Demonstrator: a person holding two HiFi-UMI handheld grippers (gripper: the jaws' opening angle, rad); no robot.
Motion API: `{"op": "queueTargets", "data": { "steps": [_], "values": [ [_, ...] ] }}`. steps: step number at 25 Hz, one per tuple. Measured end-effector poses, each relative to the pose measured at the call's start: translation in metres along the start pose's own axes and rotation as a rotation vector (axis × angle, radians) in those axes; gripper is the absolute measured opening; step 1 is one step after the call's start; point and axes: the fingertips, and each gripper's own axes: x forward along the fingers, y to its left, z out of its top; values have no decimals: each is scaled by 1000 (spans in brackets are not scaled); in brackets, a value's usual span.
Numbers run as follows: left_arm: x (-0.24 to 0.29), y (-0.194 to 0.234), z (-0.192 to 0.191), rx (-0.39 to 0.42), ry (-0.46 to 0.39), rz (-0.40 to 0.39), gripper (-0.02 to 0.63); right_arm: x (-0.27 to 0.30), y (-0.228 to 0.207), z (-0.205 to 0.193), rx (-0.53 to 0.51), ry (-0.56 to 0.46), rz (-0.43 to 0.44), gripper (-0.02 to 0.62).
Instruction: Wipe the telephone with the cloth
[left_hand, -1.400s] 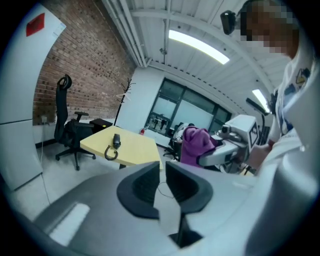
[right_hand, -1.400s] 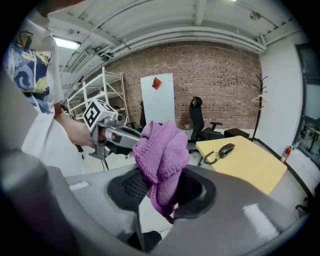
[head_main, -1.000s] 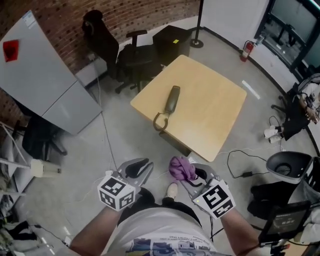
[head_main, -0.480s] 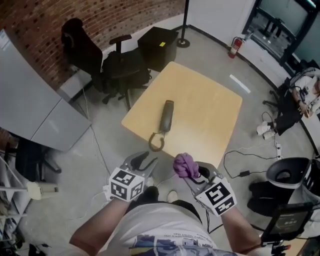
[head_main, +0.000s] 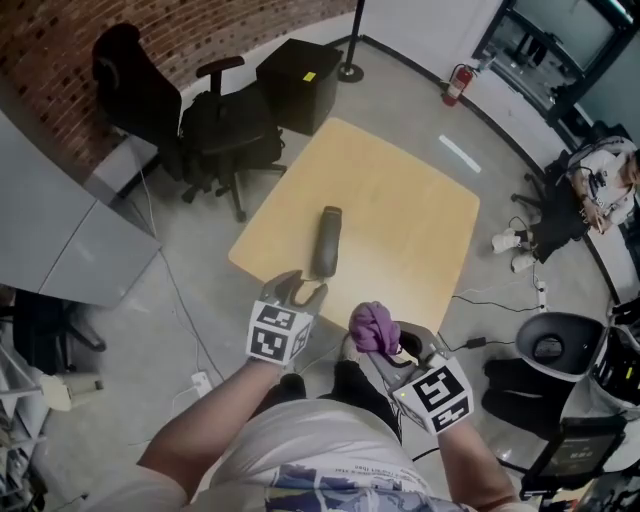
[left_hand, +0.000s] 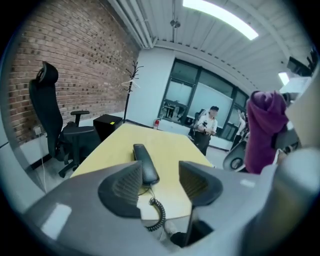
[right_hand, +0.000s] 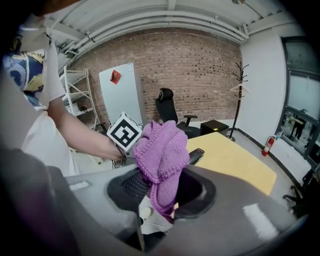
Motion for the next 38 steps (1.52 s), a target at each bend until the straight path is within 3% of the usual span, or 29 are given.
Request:
{"op": "queueTargets", "data": {
  "steps": [9,16,22,25,31,38],
  "values": [
    [83,27,2,-46,90,160,259,-12,-54,1,-30,28,46,123],
    [133,47,-12,-52,146,311,296,-29,-108,-24,-27,67,62,123],
    [151,63,-33,-120,168,399,269,-33,-138,-31,-42,85,87,123],
    [149,62,-31,-140,159,409,235,-33,-147,-32,-51,93,106,123],
    [142,63,-25,-141,147,411,255,-27,-151,-28,-66,91,128,123],
    [113,38,11,-51,51,325,255,-22,-149,-14,-69,62,112,123]
  ]
}}
